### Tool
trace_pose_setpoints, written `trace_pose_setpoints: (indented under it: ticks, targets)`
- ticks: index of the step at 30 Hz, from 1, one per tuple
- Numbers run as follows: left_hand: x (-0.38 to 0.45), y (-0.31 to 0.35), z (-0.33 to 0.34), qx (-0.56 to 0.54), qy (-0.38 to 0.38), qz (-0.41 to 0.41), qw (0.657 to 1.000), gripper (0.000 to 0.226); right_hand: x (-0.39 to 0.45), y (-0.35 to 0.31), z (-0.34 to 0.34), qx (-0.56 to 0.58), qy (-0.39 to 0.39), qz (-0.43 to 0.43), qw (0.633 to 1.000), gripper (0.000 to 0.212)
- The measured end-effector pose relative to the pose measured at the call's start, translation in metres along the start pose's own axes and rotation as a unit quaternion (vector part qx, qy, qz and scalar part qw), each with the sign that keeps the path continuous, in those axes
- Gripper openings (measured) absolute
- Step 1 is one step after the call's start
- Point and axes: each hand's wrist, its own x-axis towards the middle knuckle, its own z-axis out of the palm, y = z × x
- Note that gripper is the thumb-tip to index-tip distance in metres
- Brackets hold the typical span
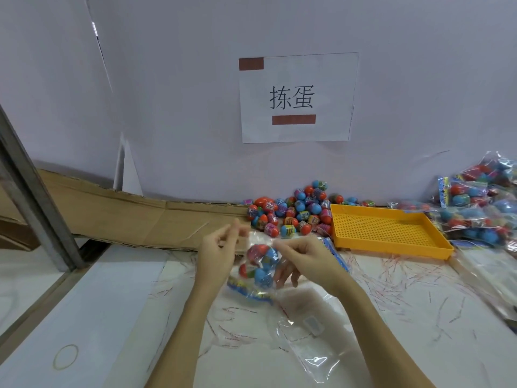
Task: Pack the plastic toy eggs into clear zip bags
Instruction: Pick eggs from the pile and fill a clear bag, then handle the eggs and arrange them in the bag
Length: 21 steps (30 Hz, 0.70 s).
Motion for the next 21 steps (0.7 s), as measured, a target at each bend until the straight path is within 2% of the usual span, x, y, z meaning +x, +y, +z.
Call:
trace_pose_setpoints:
  ticks: [2, 3, 4, 5, 6, 7, 10, 13, 16, 18, 21]
  targets:
    - [0.002, -0.001, -0.003, -0.02, 0.053, 0.009, 0.998, 0.045, -0.001, -0.004, -0.015, 0.123, 0.136, -0.064, 0.981, 0.038]
    - [0.004, -0.002, -0.005, -0.028, 0.066, 0.009, 0.997, 0.046, -0.002, -0.006, -0.025, 0.234, 0.204, -0.098, 0.945, 0.037]
    - [0.005, -0.002, -0.007, -0.029, 0.065, 0.011, 0.997, 0.047, -0.003, -0.006, -0.034, 0.338, 0.239, -0.125, 0.902, 0.042]
    - [0.006, -0.003, -0.007, -0.018, 0.052, 0.02, 0.998, 0.047, -0.004, -0.005, -0.042, 0.395, 0.257, -0.137, 0.871, 0.05]
    - [0.005, -0.004, -0.007, 0.01, 0.033, 0.036, 0.999, 0.045, -0.004, -0.005, -0.046, 0.407, 0.27, -0.129, 0.863, 0.058]
    - [0.005, -0.005, -0.006, 0.05, 0.008, 0.053, 0.997, 0.04, -0.003, -0.003, -0.047, 0.394, 0.277, -0.108, 0.87, 0.06]
    - [0.002, -0.01, -0.001, 0.167, -0.082, 0.107, 0.977, 0.026, 0.0, 0.001, -0.038, 0.371, 0.269, -0.065, 0.887, 0.049]
    - [-0.004, -0.015, 0.01, 0.271, -0.193, 0.174, 0.927, 0.028, 0.002, 0.003, -0.03, 0.296, 0.262, -0.058, 0.917, 0.035]
    - [-0.011, -0.02, 0.019, 0.369, -0.248, 0.186, 0.876, 0.035, 0.002, 0.009, -0.025, 0.156, 0.258, -0.052, 0.952, 0.03]
    - [-0.013, -0.023, 0.023, 0.386, -0.242, 0.174, 0.873, 0.038, 0.004, 0.015, -0.023, 0.021, 0.265, -0.03, 0.963, 0.027]
    - [-0.012, -0.024, 0.025, 0.377, -0.198, 0.197, 0.883, 0.027, 0.008, 0.027, -0.022, -0.197, 0.261, 0.0, 0.945, 0.016]
